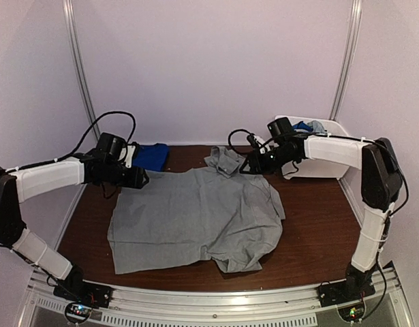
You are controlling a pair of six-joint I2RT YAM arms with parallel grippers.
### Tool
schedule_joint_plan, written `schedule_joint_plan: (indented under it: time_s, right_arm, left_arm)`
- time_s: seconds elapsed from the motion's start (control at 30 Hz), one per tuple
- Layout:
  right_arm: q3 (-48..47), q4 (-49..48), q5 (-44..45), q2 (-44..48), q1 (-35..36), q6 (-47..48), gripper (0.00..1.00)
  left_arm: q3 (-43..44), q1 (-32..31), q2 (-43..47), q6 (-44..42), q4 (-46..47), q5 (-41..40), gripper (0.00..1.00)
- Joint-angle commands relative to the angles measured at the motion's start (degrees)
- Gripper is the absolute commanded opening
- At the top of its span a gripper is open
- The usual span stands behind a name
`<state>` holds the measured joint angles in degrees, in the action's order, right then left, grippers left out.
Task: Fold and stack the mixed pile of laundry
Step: Adjust the flattened shirt at the center of the board.
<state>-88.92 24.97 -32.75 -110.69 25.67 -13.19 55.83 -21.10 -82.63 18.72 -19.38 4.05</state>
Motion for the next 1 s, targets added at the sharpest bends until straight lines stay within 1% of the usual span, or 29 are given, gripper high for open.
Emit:
schedule_joint_plan:
  time_s: [0.0, 0.1, 0.2, 0.27, 0.4, 0.47, 0.6, 0.7, 0.77, 0.83, 0.87, 0.93, 0.97]
  right_arm:
    - [11.42, -3.03, 4.88, 9.18, -0.92, 1.06, 0.52]
    - [19.21, -6.16, 3.86, 9.89, -0.82, 0.32, 0.46]
    - [23.17, -7.92, 3.64, 8.12, -0.86, -0.44, 0.43]
    - [24.41, -8.24, 6.39, 6.39, -1.07, -0.61, 0.41]
    - [25.35, -8.31, 8.70, 2.39, -3.73, -0.33, 0.38]
    - [25.38, -7.83, 10.72, 0.98, -4.92, 0.35, 0.37]
    - [23.61, -6.98, 13.89, -1.10, -7.20, 1.02, 0.37]
    - [19.13, -5.94, 15.94, -2.87, -7.90, 1.37, 0.36]
    - [14.68, -4.35, 15.11, -3.73, -7.92, 2.28, 0.37]
    - [10.50, -1.61, 13.44, -2.49, -7.29, 2.56, 0.38]
    - [9.54, -0.56, 12.05, -0.34, -6.39, 3.08, 0.40]
    - [9.50, 1.22, 11.23, 5.23, -3.80, 3.91, 0.46]
    - [10.29, 2.09, 10.65, 8.38, -2.51, 4.12, 0.49]
  left_arm:
    - [-1.24, -4.91, -2.57, -0.97, -0.96, -2.94, 0.58]
    - [-3.35, -6.47, -3.99, 0.50, -1.01, -3.22, 0.56]
    - [-4.02, -6.49, -6.93, 1.42, -0.47, -3.20, 0.53]
    - [-3.20, -6.49, -9.67, 1.74, -0.57, -3.23, 0.51]
    - [1.53, -6.41, -16.75, 0.89, -3.20, -8.34, 0.45]
    - [4.09, -5.74, -19.78, 0.44, -3.53, -9.67, 0.44]
    - [10.21, -2.07, -26.03, -0.47, -3.69, -8.98, 0.40]
    - [18.70, 0.12, -31.88, -2.21, -5.46, -8.86, 0.39]
    - [24.18, 0.84, -34.76, -2.85, -7.50, -9.33, 0.40]
    - [26.90, 0.81, -33.78, -3.04, -8.13, -8.80, 0.43]
    - [26.69, 0.58, -32.02, -3.55, -7.20, -7.22, 0.46]
    - [23.31, -1.61, -26.02, -5.06, -4.02, -5.99, 0.52]
    - [20.90, -4.11, -22.34, -6.41, -2.35, -5.40, 0.55]
